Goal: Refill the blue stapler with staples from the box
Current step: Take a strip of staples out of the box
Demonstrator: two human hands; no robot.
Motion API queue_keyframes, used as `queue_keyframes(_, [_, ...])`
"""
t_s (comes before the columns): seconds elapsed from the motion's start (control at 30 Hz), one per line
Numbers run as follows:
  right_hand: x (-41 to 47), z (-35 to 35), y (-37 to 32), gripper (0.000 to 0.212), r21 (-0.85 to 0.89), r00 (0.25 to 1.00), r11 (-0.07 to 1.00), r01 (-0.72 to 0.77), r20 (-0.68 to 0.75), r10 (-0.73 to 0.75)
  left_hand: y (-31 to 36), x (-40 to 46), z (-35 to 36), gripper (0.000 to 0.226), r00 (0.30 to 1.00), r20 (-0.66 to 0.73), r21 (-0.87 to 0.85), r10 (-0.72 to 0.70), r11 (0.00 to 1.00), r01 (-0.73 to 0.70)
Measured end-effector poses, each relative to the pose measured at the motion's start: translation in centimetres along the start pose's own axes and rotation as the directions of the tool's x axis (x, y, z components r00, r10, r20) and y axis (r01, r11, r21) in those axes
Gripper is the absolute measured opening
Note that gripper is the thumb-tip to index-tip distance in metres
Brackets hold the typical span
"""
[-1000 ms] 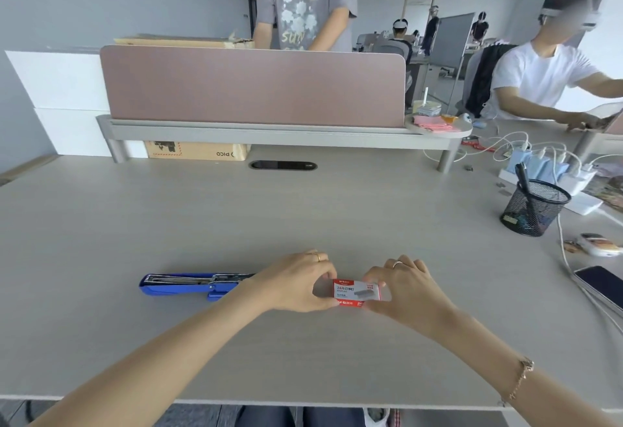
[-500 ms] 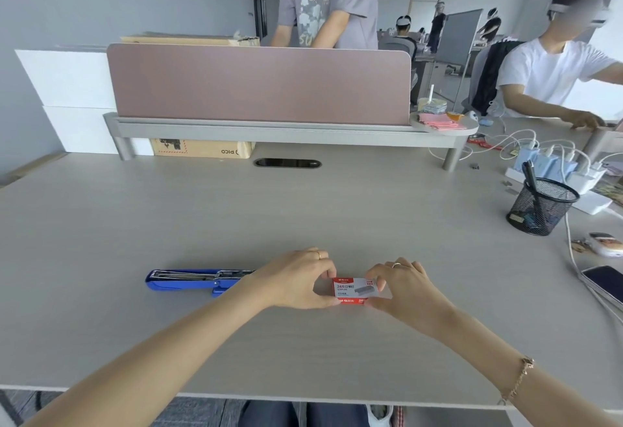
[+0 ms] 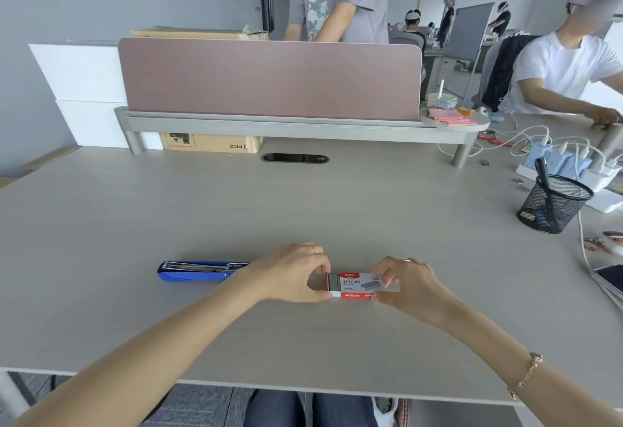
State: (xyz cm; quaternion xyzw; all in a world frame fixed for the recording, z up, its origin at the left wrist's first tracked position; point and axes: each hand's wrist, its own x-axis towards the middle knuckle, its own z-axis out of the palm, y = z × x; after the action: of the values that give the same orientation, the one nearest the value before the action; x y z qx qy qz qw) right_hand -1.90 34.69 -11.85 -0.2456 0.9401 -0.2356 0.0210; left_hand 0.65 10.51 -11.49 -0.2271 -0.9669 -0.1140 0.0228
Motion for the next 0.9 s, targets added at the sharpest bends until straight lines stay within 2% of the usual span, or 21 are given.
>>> queue_keyframes(0.43, [-0.3,0.1,-0.1,0.033,-0.031,1.000,0.999,0.030,-0.007,-0.030,-0.2,-1.1,-0.9,0.041,0.999,0.044,0.000,-0.008,1.000,0.008])
queue_keyframes(0.63, [-0.1,0.0,-0.3,0.034,-0.058,1.000,0.998,0.029,0.007,-0.029,-0.1,-1.0,-1.3,0.024,0.999,0.045,-0.006,0.022,1.000,-0.022])
queue_keyframes(0.9, [-0.2,0.1,-0.2,0.033,-0.056,1.000,0.998,0.031,-0.003,-0.031,-0.2,-0.7,-1.4,0.024,0.998,0.061,0.001,0.009,1.000,-0.009])
